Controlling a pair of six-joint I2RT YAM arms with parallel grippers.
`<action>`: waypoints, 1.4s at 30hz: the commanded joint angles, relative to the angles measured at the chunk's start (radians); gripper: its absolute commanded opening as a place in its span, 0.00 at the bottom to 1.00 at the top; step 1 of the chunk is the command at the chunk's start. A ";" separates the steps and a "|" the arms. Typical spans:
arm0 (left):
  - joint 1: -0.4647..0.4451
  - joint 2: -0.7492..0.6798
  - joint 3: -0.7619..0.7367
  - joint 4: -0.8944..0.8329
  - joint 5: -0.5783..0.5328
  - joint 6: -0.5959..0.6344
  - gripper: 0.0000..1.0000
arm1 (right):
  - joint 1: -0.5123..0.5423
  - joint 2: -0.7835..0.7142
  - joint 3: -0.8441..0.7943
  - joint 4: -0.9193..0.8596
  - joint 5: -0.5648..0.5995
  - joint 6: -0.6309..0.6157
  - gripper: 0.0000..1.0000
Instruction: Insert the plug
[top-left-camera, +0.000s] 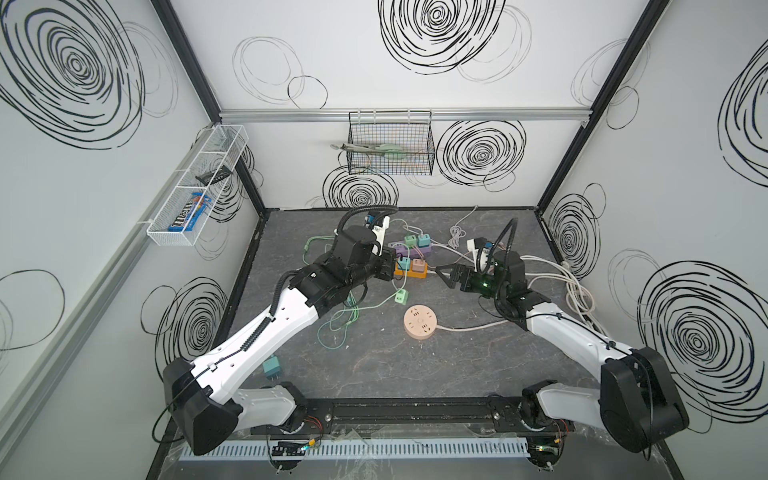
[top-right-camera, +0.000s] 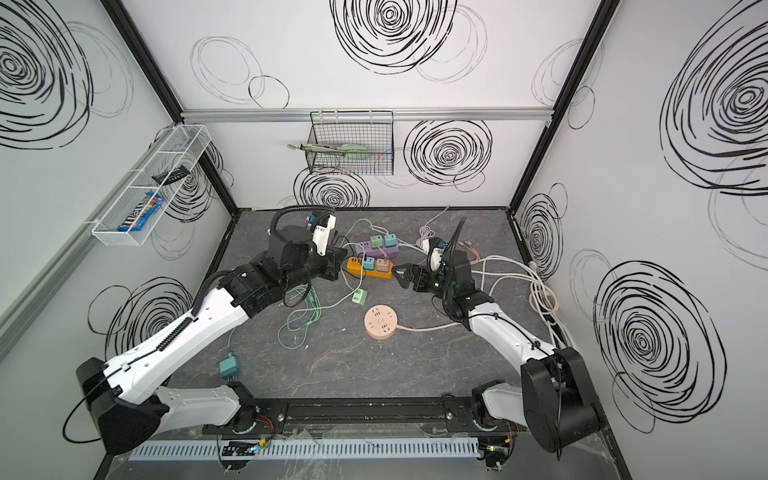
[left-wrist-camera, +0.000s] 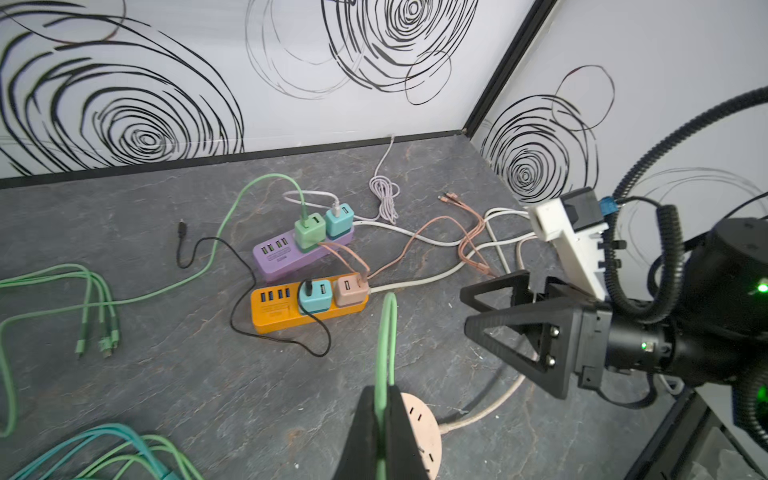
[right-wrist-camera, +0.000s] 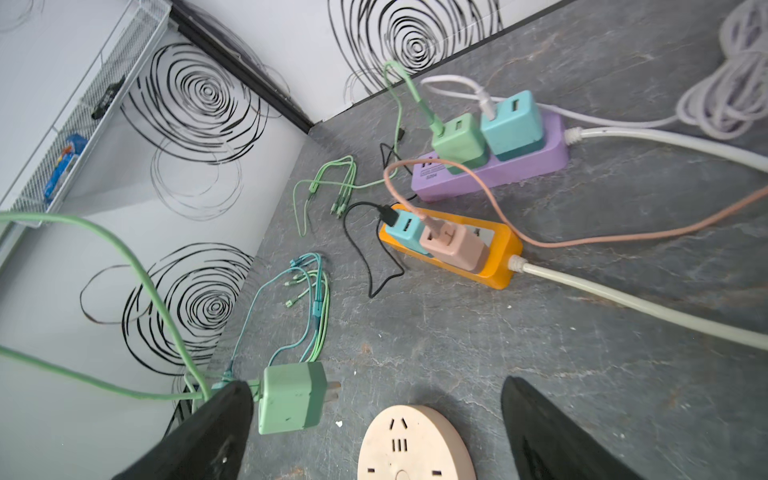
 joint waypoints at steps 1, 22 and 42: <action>0.123 -0.021 -0.126 0.149 0.244 -0.117 0.00 | 0.061 0.007 0.035 0.017 0.031 -0.141 0.97; 0.647 0.019 -0.531 0.251 0.399 -0.185 0.00 | 0.470 0.455 0.370 -0.322 0.125 -1.062 1.00; 0.712 0.061 -0.557 0.255 0.394 -0.174 0.00 | 0.559 0.894 0.815 -0.510 0.400 -1.494 0.94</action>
